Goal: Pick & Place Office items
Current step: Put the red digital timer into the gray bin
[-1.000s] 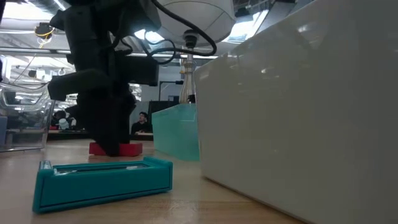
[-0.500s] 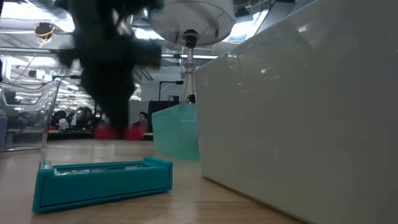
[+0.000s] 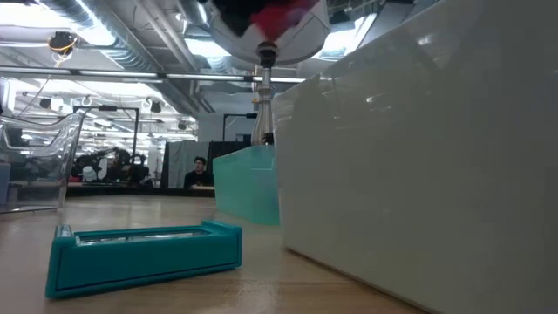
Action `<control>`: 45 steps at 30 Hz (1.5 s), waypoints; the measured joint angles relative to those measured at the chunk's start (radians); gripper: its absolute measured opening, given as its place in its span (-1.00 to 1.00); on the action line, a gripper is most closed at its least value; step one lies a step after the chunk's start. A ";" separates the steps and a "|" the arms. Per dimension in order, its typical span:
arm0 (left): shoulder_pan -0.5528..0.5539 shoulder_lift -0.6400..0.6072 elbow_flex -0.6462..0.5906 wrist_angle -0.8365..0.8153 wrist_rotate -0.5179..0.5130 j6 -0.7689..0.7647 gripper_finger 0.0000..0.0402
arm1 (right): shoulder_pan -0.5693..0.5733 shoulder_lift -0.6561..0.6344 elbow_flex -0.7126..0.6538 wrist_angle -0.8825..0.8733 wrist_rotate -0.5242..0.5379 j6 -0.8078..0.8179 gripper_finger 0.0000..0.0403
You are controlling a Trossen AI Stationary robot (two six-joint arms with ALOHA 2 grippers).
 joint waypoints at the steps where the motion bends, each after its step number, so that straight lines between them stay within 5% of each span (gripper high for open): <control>1: 0.000 0.013 0.000 0.035 0.019 0.011 -0.31 | 0.000 0.000 0.000 0.000 0.000 0.000 0.45; 13: 0.017 0.185 0.000 0.372 0.245 0.026 -0.32 | 0.000 0.000 0.000 0.000 0.000 0.000 0.45; 29: 0.008 0.278 0.015 0.434 0.158 -0.129 -0.32 | 0.000 0.000 0.000 0.000 0.000 0.000 0.45; 39: -0.021 0.446 0.310 0.106 0.137 -0.215 -0.32 | 0.000 0.000 0.000 0.000 0.000 0.000 0.45; 45: -0.023 0.448 0.349 0.010 0.093 -0.279 -0.32 | 0.000 0.000 0.000 0.000 0.000 0.000 0.45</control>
